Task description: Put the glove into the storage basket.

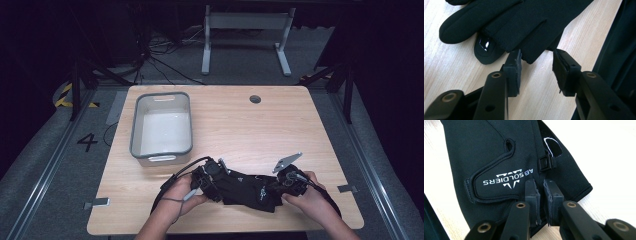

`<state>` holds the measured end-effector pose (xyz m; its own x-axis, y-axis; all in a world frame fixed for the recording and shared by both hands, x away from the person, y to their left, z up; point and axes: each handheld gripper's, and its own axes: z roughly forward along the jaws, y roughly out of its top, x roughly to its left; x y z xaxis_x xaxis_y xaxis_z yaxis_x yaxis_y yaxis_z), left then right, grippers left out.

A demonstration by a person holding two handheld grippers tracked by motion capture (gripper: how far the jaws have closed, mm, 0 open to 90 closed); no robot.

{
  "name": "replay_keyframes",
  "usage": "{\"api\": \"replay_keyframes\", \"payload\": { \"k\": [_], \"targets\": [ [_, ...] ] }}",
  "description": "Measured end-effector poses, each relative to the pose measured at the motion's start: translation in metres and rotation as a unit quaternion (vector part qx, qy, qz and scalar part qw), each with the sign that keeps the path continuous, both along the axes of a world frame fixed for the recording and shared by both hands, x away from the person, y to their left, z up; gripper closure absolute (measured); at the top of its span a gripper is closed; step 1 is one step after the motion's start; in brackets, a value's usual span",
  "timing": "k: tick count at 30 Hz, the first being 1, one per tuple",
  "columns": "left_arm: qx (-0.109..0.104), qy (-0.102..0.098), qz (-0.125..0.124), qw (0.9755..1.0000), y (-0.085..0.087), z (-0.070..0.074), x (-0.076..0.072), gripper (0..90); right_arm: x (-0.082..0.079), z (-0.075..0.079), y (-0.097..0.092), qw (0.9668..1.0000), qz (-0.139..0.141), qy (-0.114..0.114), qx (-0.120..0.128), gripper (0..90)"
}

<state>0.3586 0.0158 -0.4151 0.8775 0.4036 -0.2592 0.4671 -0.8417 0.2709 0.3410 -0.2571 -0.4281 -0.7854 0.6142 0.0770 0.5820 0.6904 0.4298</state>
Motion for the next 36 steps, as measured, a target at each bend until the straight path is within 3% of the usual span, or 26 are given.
{"api": "replay_keyframes", "payload": {
  "k": [9,11,13,20,21,22,24,27,29,32,36],
  "targets": [
    [0.015,-0.03,-0.001,0.9994,-0.004,0.0,-0.003,79.7,0.0,0.0,0.0,1.0,0.0,-0.001,0.0,82.5],
    [0.012,-0.04,-0.008,0.9991,-0.004,0.003,-0.004,87.5,0.0,0.0,0.001,1.0,0.0,-0.002,-0.001,82.5],
    [0.004,-0.041,-0.01,0.9991,-0.004,0.005,-0.006,89.6,0.0,0.0,0.001,1.0,0.0,-0.003,0.0,82.5],
    [0.009,-0.033,0.002,0.9994,-0.001,0.005,-0.004,89.5,0.0,0.0,0.001,1.0,-0.001,-0.003,0.0,82.7],
    [0.011,-0.023,0.0,0.9997,0.0,0.005,-0.004,78.7,0.0,0.0,0.0,1.0,-0.001,-0.002,0.001,82.6],
    [0.015,-0.02,-0.001,0.9997,0.001,0.004,-0.004,78.7,0.0,0.0,0.0,1.0,-0.001,-0.002,0.001,82.6],
    [0.017,-0.008,0.003,0.9998,0.001,0.003,-0.003,68.6,0.0,0.0,0.0,1.0,-0.001,0.001,0.004,82.6],
    [0.023,0.001,0.008,0.9997,0.001,-0.001,-0.002,60.3,0.0,0.0,0.0,1.0,-0.001,0.001,0.005,82.6],
    [0.024,0.006,0.007,0.9997,-0.001,-0.005,-0.001,58.1,0.0,0.0,0.0,1.0,-0.001,0.001,0.005,82.5],
    [0.028,0.006,0.005,0.9996,-0.003,-0.008,0.0,57.8,0.0,0.0,0.0,1.0,-0.001,0.001,0.005,82.6],
    [0.034,-0.014,0.007,0.9993,-0.006,-0.007,-0.002,64.6,0.0,0.0,0.0,1.0,-0.001,0.0,0.004,82.6]
  ]
}}
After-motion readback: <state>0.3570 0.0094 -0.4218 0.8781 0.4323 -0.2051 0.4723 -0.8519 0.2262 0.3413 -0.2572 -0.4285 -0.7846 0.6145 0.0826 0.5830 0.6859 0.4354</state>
